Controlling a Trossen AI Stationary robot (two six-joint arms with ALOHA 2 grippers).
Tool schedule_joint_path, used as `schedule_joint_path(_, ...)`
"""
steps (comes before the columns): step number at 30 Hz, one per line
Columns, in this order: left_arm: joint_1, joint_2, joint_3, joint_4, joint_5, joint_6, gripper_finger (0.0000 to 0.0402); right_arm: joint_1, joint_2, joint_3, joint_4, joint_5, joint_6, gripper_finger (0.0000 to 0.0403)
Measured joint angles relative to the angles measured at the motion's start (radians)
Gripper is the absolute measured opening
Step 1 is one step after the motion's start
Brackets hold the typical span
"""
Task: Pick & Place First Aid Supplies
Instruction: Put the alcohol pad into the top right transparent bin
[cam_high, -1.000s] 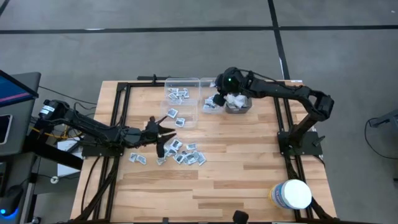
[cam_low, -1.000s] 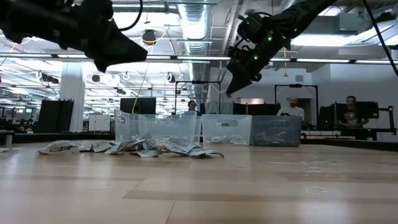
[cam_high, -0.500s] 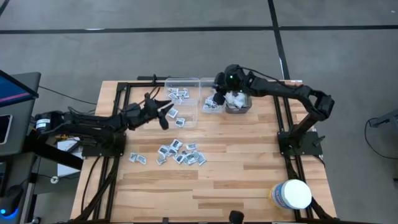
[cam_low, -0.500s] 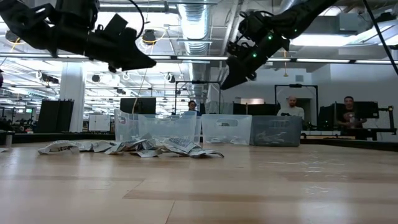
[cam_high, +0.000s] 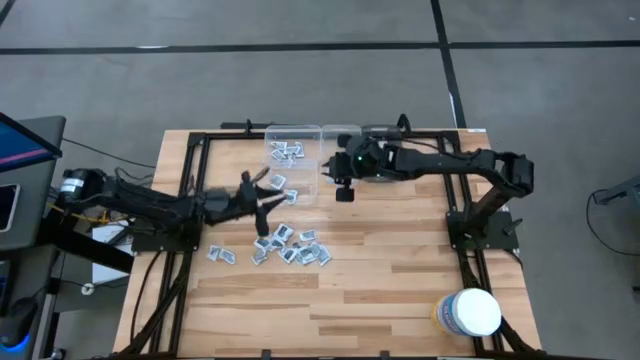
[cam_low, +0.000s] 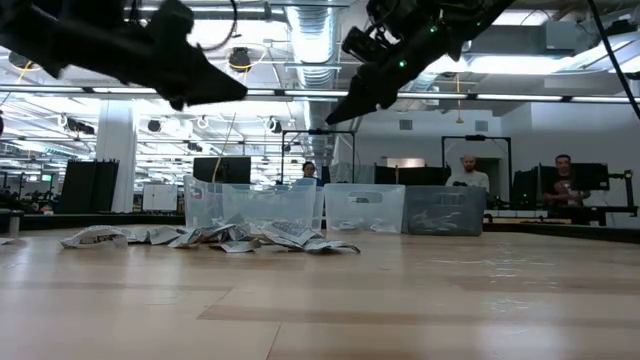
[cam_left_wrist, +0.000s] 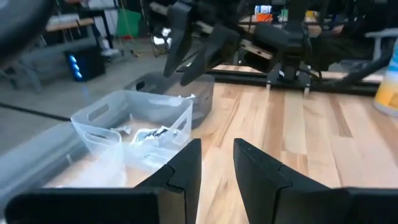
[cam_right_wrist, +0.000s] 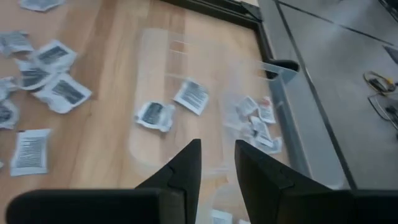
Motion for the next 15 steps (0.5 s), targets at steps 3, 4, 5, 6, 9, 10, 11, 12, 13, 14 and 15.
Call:
schedule_joint_path(3, -0.156, 0.000, 0.000, 0.000, -0.187, 0.037, 0.0094, 0.022, 0.000, 0.000, -0.003, 0.005, 0.000, 0.0091)
schedule_joint_path(4, -0.208, 0.000, 0.000, 0.000, -0.249, 0.050, 0.0094, 0.027, 0.000, 0.000, -0.004, 0.005, 0.001, 0.0091)
schedule_joint_path(5, -0.258, 0.000, 0.000, 0.001, -0.313, 0.054, 0.0094, 0.033, 0.000, 0.000, -0.004, 0.008, 0.002, 0.0091)
schedule_joint_path(6, -0.305, 0.000, 0.000, 0.000, -0.378, 0.057, 0.0094, 0.040, 0.000, 0.000, -0.004, 0.009, 0.007, 0.0091)
schedule_joint_path(9, -0.430, 0.000, 0.000, 0.000, -0.544, 0.057, 0.0094, 0.059, 0.000, 0.000, -0.008, 0.007, 0.028, 0.0091)
schedule_joint_path(10, -0.464, 0.000, 0.000, 0.000, -0.586, 0.057, 0.0094, 0.064, 0.000, 0.000, -0.013, 0.002, 0.039, 0.0091)
schedule_joint_path(11, -0.495, 0.000, 0.000, 0.000, -0.623, 0.057, 0.0094, 0.069, 0.000, 0.000, -0.014, -0.001, 0.049, 0.0091)
schedule_joint_path(12, -0.521, 0.000, 0.000, 0.000, -0.654, 0.056, 0.0094, 0.075, 0.000, 0.000, -0.017, -0.003, 0.057, 0.0091)
schedule_joint_path(13, -0.546, 0.000, 0.000, 0.000, -0.679, 0.055, 0.0094, 0.082, 0.000, 0.000, -0.021, -0.003, 0.061, 0.0091)
schedule_joint_path(14, -0.566, 0.000, 0.000, 0.000, -0.696, 0.050, 0.0094, 0.091, 0.000, 0.000, -0.025, -0.002, 0.064, 0.0091)
schedule_joint_path(15, -0.581, 0.000, 0.000, 0.000, -0.706, 0.036, 0.0094, 0.102, 0.000, 0.000, -0.027, -0.001, 0.069, 0.0091)
